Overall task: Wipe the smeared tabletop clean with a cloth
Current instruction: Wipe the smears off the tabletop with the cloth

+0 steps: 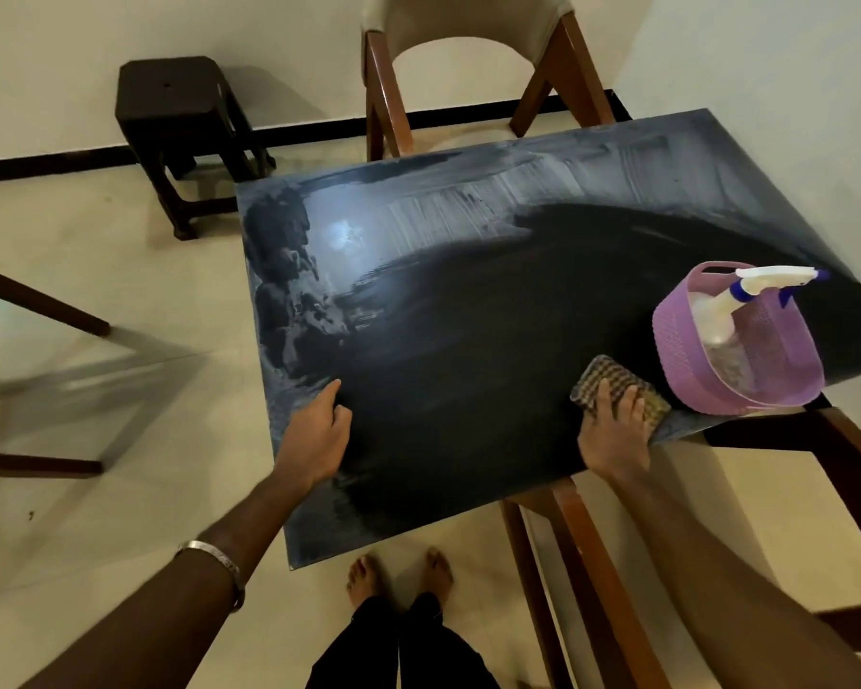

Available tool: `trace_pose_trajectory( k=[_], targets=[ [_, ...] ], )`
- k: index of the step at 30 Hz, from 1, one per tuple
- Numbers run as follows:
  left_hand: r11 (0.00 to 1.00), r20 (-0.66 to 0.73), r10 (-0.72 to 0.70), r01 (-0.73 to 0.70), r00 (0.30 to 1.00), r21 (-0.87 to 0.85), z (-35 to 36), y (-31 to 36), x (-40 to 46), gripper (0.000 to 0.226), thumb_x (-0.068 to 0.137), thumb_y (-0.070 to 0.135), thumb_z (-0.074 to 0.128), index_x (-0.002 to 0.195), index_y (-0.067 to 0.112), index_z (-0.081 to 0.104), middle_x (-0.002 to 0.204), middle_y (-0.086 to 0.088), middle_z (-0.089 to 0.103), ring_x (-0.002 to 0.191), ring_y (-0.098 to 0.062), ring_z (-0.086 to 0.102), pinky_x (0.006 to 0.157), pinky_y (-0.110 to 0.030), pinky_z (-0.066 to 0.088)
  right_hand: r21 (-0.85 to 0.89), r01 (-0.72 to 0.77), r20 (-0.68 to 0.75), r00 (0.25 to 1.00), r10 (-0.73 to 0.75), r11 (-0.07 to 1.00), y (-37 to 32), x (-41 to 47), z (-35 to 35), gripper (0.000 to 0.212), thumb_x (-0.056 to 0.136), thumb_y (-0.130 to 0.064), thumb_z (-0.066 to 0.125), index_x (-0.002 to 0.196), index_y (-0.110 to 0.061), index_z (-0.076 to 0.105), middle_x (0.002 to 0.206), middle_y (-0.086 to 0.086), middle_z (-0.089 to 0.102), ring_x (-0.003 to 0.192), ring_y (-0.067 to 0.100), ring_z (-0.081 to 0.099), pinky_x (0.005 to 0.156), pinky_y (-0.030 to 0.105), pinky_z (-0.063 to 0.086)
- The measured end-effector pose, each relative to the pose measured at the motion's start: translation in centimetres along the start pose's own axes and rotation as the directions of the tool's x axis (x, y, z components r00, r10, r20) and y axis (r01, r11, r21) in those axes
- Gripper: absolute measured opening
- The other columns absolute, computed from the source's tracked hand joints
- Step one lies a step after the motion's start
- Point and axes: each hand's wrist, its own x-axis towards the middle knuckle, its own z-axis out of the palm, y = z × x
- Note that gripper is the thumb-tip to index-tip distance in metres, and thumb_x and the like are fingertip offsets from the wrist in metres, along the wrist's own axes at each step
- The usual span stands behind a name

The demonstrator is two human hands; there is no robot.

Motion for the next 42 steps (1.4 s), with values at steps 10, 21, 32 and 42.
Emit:
trace_pose_trajectory(
  k=[10,21,32,42],
  targets=[
    [0.995,-0.005,-0.041,0.041,0.999,-0.088,-1.1,-1.1,-0.9,0.047,0.102,0.021,0.036,0.149,0.02,0.036,0.143,-0.009,0.051,0.124,-0.025,0.052,0.105,-0.035,0.038,0.088,0.643,0.165,0.744,-0.648,0.761,-15.3,-21.3,7.3,0.083,0.097,-0.037,0.041,0.152,-0.035,-0.022,0.16,0.005,-0.027,0.148,0.029,-0.024,0.115,0.05,-0.02],
    [0.988,-0.001,-0.067,0.067,0.998,-0.139,-5.2,-4.9,0.3,0.047,0.101,0.022,0.037,0.147,0.013,0.039,0.144,-0.011,0.051,0.127,-0.028,0.051,0.106,-0.035,0.038,0.063,0.787,0.255,0.582,-0.772,0.614,-23.0,-23.3,7.3,0.067,0.1,-0.042,0.031,0.156,-0.036,-0.006,0.165,-0.001,-0.018,0.151,0.024,-0.017,0.115,0.044,-0.021],
    [0.989,-0.002,0.006,-0.007,1.0,-0.145,-9.3,-9.0,1.8,0.041,0.101,0.021,0.035,0.14,0.014,0.047,0.138,-0.009,0.057,0.119,-0.024,0.056,0.093,-0.025,0.04,-0.005,0.714,0.19,0.688,-0.7,0.7,-30.4,-19.1,5.2,0.061,0.105,-0.044,0.02,0.155,-0.035,-0.014,0.162,0.001,-0.024,0.148,0.023,-0.025,0.116,0.04,-0.02],
    [0.972,0.078,0.025,-0.006,0.997,-0.235,-8.6,-9.9,2.6,0.041,0.103,0.023,0.036,0.142,0.017,0.044,0.137,-0.005,0.057,0.12,-0.021,0.056,0.089,-0.019,0.033,-0.165,0.635,0.279,0.764,-0.582,0.755,-24.2,-28.5,5.6,0.081,0.059,-0.065,0.077,0.133,-0.035,0.061,0.14,0.002,0.059,0.13,0.029,0.051,0.115,0.037,-0.003]
  ],
)
